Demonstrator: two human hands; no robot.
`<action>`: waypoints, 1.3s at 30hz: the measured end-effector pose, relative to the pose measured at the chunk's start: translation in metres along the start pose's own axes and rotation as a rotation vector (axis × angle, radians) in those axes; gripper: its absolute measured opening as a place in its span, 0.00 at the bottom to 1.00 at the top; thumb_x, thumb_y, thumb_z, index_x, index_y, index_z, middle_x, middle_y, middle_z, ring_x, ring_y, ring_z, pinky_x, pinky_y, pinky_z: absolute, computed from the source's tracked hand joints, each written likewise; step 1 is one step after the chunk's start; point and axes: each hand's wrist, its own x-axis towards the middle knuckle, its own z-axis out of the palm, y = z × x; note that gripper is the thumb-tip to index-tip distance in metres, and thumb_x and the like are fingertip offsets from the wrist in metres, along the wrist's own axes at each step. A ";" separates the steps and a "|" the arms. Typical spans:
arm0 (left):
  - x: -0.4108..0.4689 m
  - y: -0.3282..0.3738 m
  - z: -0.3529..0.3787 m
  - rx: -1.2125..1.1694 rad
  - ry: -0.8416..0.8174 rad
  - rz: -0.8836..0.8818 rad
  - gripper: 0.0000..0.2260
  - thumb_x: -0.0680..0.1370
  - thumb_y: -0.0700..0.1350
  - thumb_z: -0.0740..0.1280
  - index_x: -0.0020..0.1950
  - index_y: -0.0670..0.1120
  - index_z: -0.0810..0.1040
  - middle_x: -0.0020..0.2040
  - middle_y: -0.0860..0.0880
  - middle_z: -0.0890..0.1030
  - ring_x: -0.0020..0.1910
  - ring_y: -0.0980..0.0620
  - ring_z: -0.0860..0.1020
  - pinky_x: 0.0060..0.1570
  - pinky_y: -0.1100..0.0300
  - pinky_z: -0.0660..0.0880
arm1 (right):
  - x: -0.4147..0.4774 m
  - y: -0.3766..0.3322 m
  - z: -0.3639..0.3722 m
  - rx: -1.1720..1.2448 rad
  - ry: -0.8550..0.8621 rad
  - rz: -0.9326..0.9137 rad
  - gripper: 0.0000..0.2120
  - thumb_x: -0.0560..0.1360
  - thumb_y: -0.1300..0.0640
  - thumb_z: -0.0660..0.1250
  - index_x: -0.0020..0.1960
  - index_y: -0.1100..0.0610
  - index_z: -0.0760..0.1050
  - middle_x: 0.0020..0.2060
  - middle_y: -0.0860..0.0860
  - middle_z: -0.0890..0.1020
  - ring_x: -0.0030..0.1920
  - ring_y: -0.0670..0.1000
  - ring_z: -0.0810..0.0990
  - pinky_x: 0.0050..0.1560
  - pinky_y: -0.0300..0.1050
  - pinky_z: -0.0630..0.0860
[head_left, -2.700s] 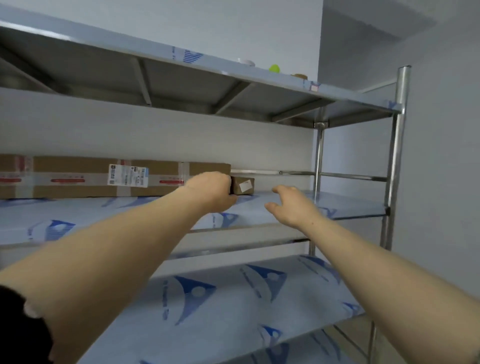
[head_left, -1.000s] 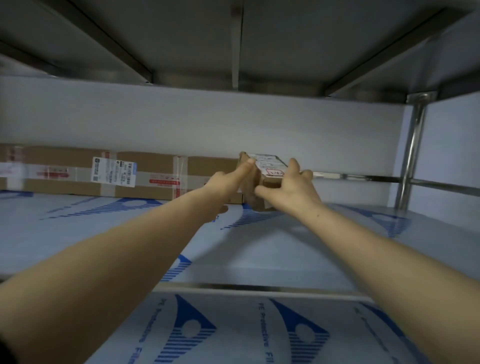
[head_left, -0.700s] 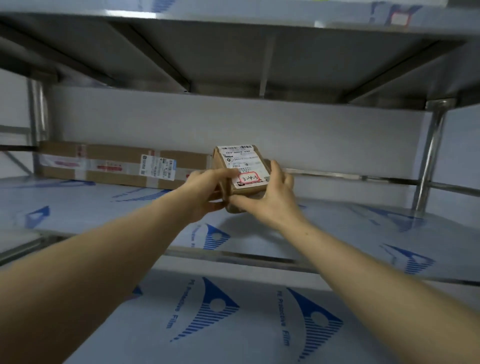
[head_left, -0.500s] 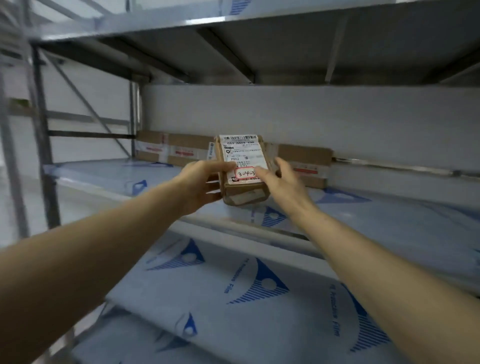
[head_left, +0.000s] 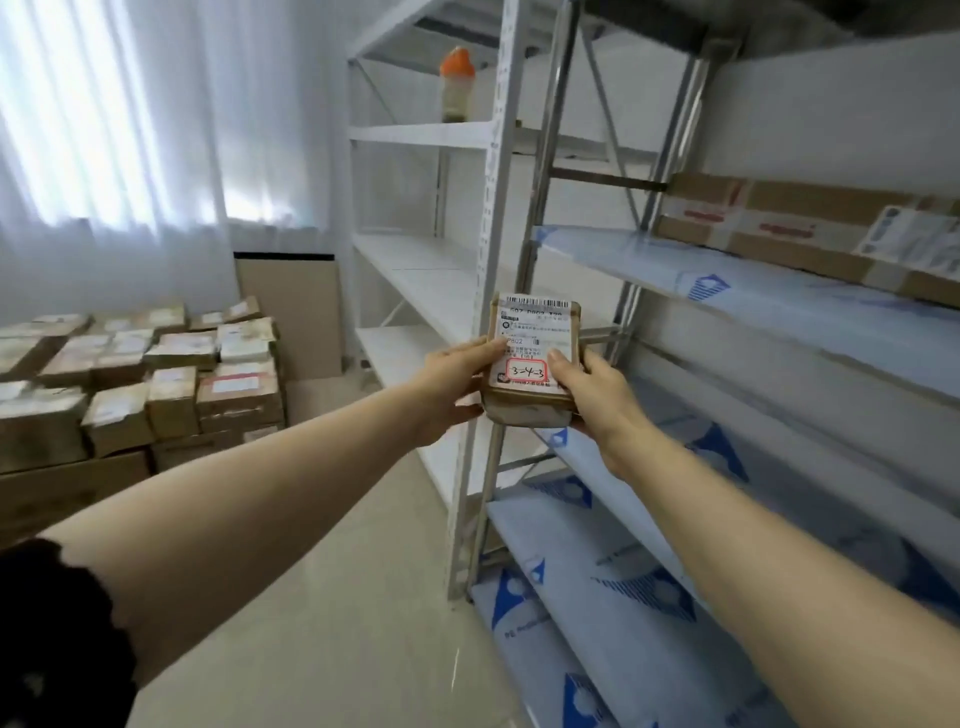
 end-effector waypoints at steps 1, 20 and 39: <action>0.003 -0.003 -0.025 0.004 0.048 -0.003 0.08 0.78 0.50 0.66 0.55 0.51 0.79 0.47 0.53 0.81 0.45 0.56 0.77 0.49 0.59 0.72 | 0.009 0.007 0.026 0.015 -0.028 0.012 0.07 0.80 0.55 0.62 0.57 0.51 0.74 0.51 0.51 0.82 0.48 0.49 0.82 0.46 0.42 0.79; 0.144 -0.023 -0.424 -0.013 0.526 -0.126 0.14 0.79 0.47 0.67 0.60 0.41 0.77 0.50 0.44 0.82 0.41 0.51 0.82 0.36 0.63 0.80 | 0.218 0.100 0.436 0.102 -0.412 0.208 0.10 0.79 0.58 0.62 0.59 0.50 0.75 0.51 0.51 0.83 0.50 0.52 0.82 0.52 0.49 0.79; 0.538 -0.006 -0.546 0.079 0.752 -0.227 0.14 0.80 0.46 0.64 0.61 0.39 0.76 0.53 0.42 0.82 0.50 0.46 0.81 0.51 0.55 0.78 | 0.639 0.179 0.529 0.047 -0.649 0.354 0.15 0.79 0.60 0.63 0.65 0.56 0.73 0.52 0.52 0.82 0.40 0.43 0.81 0.30 0.32 0.74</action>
